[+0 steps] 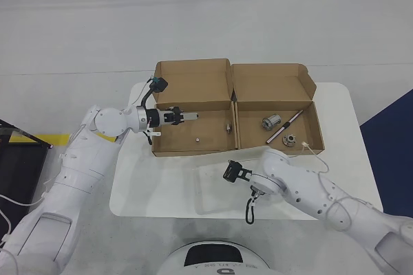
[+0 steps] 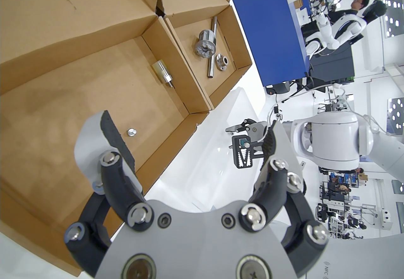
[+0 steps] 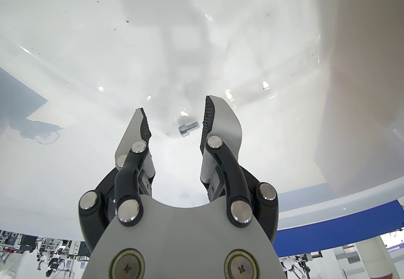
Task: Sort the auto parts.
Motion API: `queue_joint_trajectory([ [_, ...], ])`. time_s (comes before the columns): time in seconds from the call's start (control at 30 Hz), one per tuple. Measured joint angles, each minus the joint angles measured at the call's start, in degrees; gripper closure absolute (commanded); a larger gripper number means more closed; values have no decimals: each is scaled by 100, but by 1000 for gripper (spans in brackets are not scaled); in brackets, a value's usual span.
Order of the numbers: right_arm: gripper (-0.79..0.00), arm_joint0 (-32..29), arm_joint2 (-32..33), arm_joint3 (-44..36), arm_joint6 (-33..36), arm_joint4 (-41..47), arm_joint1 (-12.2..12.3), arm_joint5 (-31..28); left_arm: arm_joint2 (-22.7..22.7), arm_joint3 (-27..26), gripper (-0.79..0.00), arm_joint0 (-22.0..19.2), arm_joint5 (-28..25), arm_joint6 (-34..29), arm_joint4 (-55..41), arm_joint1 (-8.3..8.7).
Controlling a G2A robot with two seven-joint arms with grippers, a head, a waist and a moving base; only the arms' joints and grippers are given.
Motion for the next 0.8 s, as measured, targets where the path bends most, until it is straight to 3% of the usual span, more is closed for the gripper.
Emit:
queue_joint_trajectory([
  [0.33,-354,-151,145,-34,142,-75,15,-39,0,0,-785,0,0,0,0,0],
  [0.5,-302,-117,62,199,143,-31,-27,-116,0,0,-785,0,0,0,0,0],
  [0.57,-231,-66,-17,313,143,-7,-55,-137,0,0,-785,0,0,0,0,0],
  [0.63,0,-14,-87,392,142,22,-77,-131,0,0,-785,0,0,0,0,0],
  [0.8,0,131,-237,470,142,63,-119,-21,0,0,-785,0,0,0,0,0],
])
